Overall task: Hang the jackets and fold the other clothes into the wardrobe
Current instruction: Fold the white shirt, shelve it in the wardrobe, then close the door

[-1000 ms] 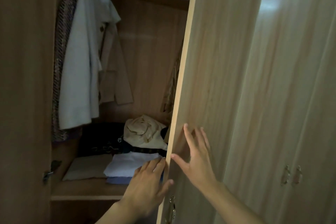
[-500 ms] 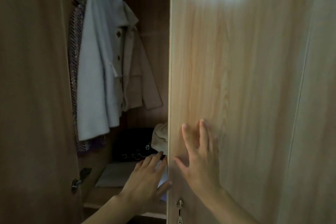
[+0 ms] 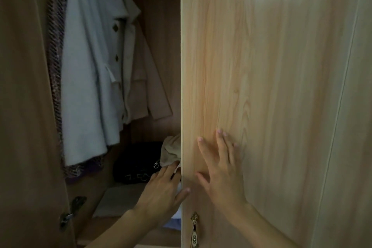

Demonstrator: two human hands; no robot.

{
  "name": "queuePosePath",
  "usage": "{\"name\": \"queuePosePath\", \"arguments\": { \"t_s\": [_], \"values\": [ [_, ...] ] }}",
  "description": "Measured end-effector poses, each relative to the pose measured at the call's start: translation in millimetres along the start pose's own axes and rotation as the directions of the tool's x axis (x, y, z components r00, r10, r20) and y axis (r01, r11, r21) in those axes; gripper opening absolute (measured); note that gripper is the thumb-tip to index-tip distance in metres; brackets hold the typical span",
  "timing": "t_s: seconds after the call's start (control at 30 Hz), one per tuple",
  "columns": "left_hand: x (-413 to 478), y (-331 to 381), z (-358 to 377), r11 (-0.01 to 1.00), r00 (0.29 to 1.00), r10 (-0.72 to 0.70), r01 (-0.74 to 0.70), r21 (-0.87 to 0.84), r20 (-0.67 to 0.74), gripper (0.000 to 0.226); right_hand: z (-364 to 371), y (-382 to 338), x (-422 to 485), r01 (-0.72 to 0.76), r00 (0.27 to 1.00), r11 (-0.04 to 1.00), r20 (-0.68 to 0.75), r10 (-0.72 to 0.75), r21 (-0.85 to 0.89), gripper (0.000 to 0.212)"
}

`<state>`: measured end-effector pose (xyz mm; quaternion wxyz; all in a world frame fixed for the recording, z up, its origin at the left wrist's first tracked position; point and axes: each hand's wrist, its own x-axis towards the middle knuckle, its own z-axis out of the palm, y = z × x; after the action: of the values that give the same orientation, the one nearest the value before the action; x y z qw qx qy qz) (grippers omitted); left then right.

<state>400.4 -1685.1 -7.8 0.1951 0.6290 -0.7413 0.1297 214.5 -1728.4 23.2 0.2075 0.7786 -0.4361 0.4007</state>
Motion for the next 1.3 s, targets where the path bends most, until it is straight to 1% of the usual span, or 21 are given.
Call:
{"name": "queuePosePath", "arguments": {
  "t_s": [0.1,0.3,0.5,0.63,0.77,0.83,0.97,1.07,1.13,1.2,1.3],
  "values": [
    [7,-7,6,1.0,1.0,0.015,-0.015,-0.019,0.002,0.065,9,1,5,-0.017,1.0,0.999,0.005,0.017,-0.029,0.11],
    [23,-17,16,0.999,1.0,0.022,-0.022,-0.029,-0.011,0.064,27,3,14,-0.035,0.999,0.997,-0.001,0.035,-0.073,0.109],
    [39,-18,20,0.995,1.0,0.016,-0.017,-0.102,-0.01,0.057,36,7,18,0.003,1.0,0.987,-0.021,-0.007,-0.159,0.105],
    [40,-15,13,0.999,1.0,0.019,-0.019,-0.049,0.002,0.057,27,2,19,-0.015,0.999,0.986,0.037,0.021,-0.167,0.101],
    [29,-10,3,0.999,0.997,-0.002,0.0,0.035,0.079,0.059,15,-2,17,-0.032,0.992,0.987,0.113,0.05,-0.156,0.102],
    [20,-7,-4,0.997,0.995,-0.021,0.014,0.072,0.093,0.06,8,-2,15,-0.033,0.99,0.994,0.133,0.048,-0.109,0.099],
    [-2,-6,-21,0.99,0.995,-0.066,0.056,0.129,0.079,0.057,-4,-12,8,-0.075,0.989,0.997,0.127,0.071,0.027,0.085],
    [-23,-7,-35,0.981,0.986,-0.145,0.132,0.142,0.084,0.058,-2,-31,2,-0.075,0.994,0.977,0.095,0.057,0.198,0.077],
    [-41,-9,-48,0.97,0.98,-0.18,0.162,0.18,0.09,0.059,1,-45,-7,-0.053,0.997,0.954,0.075,0.033,0.294,0.077],
    [-60,-11,-62,0.958,0.974,-0.203,0.178,0.224,0.097,0.061,0,-60,-17,0.006,0.997,0.931,0.069,-0.034,0.365,0.081],
    [-89,-14,-88,0.954,0.974,-0.219,0.201,0.222,0.06,0.062,-11,-82,-27,0.069,0.993,0.901,0.053,-0.101,0.429,0.085]
  ]
}}
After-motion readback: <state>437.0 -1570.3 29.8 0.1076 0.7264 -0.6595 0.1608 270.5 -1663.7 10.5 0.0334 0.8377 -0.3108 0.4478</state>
